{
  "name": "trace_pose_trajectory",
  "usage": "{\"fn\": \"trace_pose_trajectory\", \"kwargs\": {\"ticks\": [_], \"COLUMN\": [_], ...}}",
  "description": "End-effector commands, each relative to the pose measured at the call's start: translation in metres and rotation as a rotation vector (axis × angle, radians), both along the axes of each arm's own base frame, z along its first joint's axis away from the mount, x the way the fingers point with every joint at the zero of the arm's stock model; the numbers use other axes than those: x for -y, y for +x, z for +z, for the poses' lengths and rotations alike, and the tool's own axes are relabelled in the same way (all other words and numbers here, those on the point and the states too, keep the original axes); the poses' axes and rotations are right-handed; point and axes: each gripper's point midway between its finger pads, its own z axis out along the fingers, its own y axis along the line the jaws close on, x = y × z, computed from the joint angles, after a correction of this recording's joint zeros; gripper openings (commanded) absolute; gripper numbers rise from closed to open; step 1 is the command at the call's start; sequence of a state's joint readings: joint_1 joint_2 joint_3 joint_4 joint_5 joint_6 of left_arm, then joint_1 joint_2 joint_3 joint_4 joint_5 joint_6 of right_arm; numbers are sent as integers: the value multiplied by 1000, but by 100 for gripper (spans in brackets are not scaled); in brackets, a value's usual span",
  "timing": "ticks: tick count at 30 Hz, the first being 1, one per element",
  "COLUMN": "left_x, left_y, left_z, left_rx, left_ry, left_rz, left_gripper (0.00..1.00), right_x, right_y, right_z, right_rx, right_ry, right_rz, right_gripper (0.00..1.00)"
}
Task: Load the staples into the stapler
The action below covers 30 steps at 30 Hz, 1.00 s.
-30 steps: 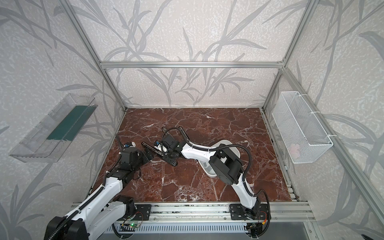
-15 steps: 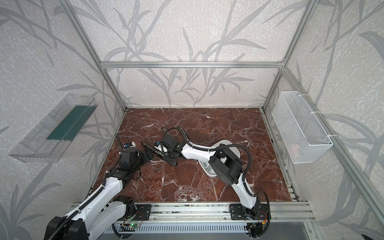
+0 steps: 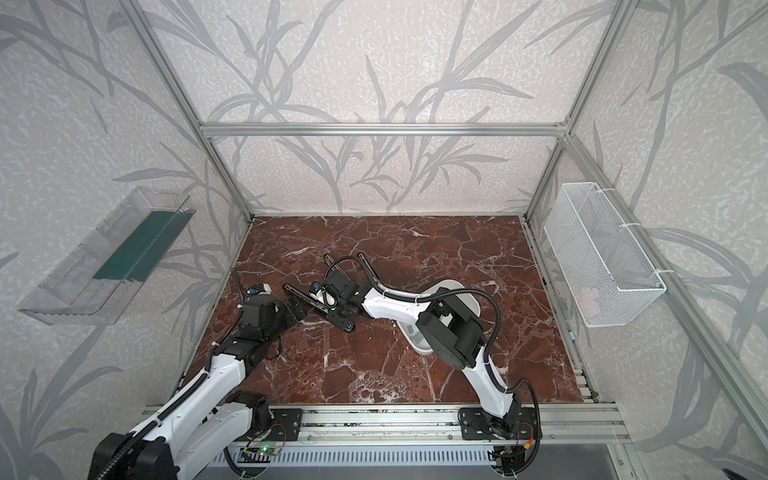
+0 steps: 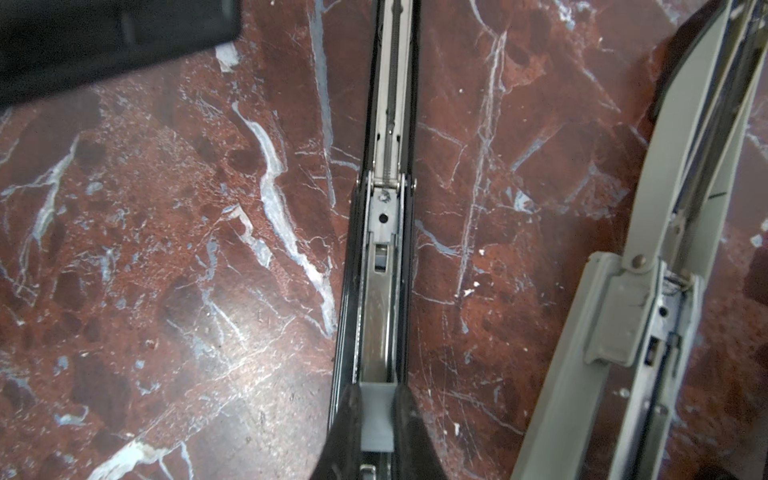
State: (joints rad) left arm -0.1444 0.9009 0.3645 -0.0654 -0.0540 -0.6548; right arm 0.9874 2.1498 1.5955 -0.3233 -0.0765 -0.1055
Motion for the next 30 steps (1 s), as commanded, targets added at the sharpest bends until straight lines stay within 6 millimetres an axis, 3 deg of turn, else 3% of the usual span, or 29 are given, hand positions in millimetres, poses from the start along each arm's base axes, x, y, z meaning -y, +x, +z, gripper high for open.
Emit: {"fn": "trace_pose_trajectory", "kwargs": {"ticks": [1,13,21,30], "left_x": [-2,-2,-2,-1], "left_y": [6,4,5,6], "left_z": [12,15,15,17], "left_rx": [40,50,52,57], "left_ry": [-7,-11,-19,-19], "left_rz": [13,18,20,18], "left_gripper": [94,94,94,94], "right_x": [10,23,22,23], "right_y": [-7,-11,-11,-12], "right_z": [-9,-15,-12,-9], "right_rx": [-20,-28,-30,-29], "right_ry": [-38,-81,-77,-80], "right_rz": [3,-11,-9,-12], "right_gripper": [0,0,14,15]}}
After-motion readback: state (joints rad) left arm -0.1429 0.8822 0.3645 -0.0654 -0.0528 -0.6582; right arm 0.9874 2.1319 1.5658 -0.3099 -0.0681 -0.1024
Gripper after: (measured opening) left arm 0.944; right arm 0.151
